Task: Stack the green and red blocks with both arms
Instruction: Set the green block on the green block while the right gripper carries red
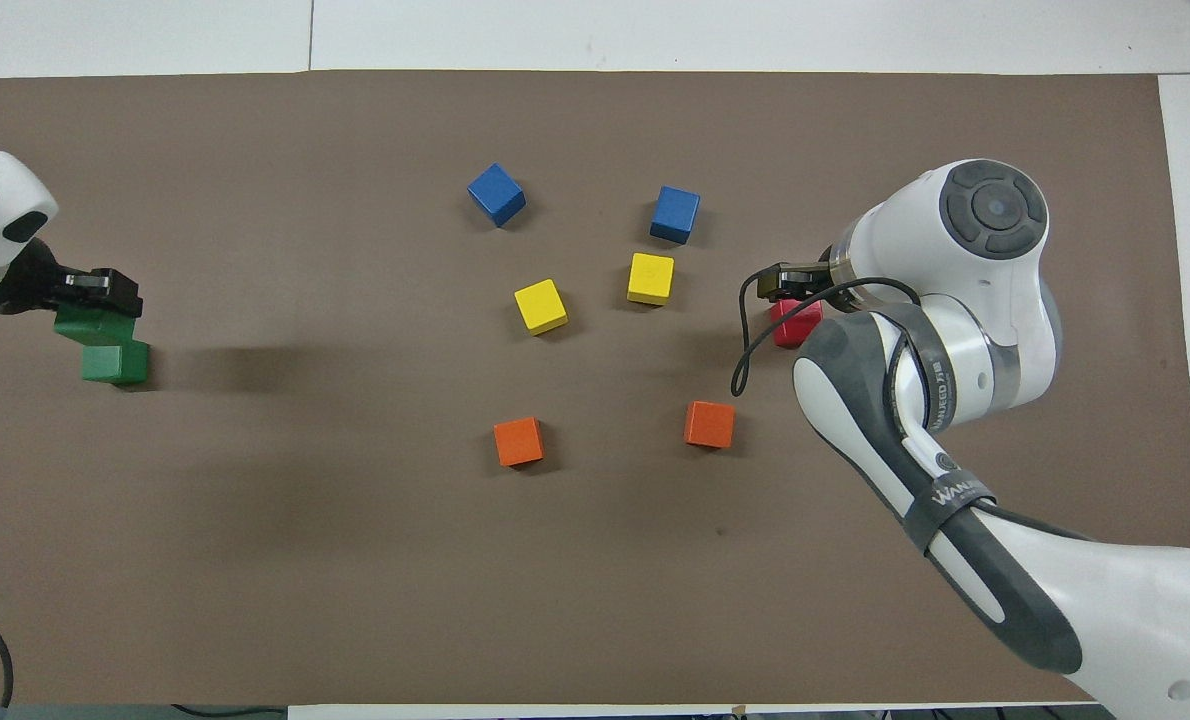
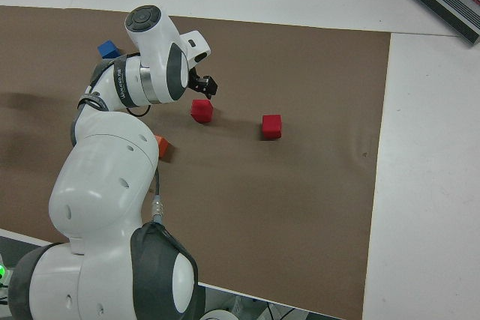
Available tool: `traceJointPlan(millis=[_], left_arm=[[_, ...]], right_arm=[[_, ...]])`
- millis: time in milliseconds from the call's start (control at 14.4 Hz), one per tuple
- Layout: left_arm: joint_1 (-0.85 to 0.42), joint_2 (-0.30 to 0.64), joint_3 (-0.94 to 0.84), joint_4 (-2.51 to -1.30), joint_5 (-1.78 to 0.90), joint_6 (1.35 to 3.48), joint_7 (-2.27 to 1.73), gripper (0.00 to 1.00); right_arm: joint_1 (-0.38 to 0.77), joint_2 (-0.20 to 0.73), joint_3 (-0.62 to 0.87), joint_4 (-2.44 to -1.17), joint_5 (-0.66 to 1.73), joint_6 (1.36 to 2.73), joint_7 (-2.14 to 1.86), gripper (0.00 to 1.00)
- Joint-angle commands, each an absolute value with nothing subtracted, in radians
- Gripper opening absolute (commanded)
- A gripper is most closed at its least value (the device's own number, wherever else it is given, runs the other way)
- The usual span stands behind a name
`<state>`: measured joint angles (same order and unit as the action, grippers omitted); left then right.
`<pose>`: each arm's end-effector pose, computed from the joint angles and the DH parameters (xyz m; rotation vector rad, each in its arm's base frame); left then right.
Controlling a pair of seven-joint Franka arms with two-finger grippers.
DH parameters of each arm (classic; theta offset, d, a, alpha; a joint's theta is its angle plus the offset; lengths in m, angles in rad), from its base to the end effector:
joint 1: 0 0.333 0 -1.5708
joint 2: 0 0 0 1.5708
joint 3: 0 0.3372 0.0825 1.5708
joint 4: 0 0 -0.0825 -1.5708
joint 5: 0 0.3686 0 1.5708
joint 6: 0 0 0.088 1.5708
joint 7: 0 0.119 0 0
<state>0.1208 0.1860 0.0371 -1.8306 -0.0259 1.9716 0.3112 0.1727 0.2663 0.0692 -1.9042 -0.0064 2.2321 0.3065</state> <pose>0.5872 0.0904 0.4419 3.1063 -0.2227 -0.0619 0.5971 0.1446 0.3837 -3.1094 0.0993 -0.0878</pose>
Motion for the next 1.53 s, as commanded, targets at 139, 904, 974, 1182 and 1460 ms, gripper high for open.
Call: traceJointPlan(millis=[139,904,974,1182,1460], left_arm=[[0.202,0.101,0.025,-2.029,-0.014,2.175,0.448,0.00],[0.219,0.051,0.023,-2.192,-0.018,2.413,0.442,0.00],[0.216,0.060,0.023,-2.191,-0.018,2.424,0.442,0.00],[0.218,0.078,0.023,-2.194,-0.026,2.453,0.440,0.00],[0.221,0.094,0.023,-2.194,-0.103,2.467,0.442,0.00]], right_arm=[[0.158,0.250,0.078,-2.023,-0.009,2.345,0.241,0.99],[0.135,0.268,0.077,-2.048,-0.011,2.365,0.181,0.88],[0.129,0.268,0.077,-2.046,-0.011,2.365,0.164,0.87],[0.114,0.268,0.077,-2.043,-0.011,2.364,0.137,0.53],[0.115,0.268,0.077,-2.043,-0.011,2.356,0.140,0.07]])
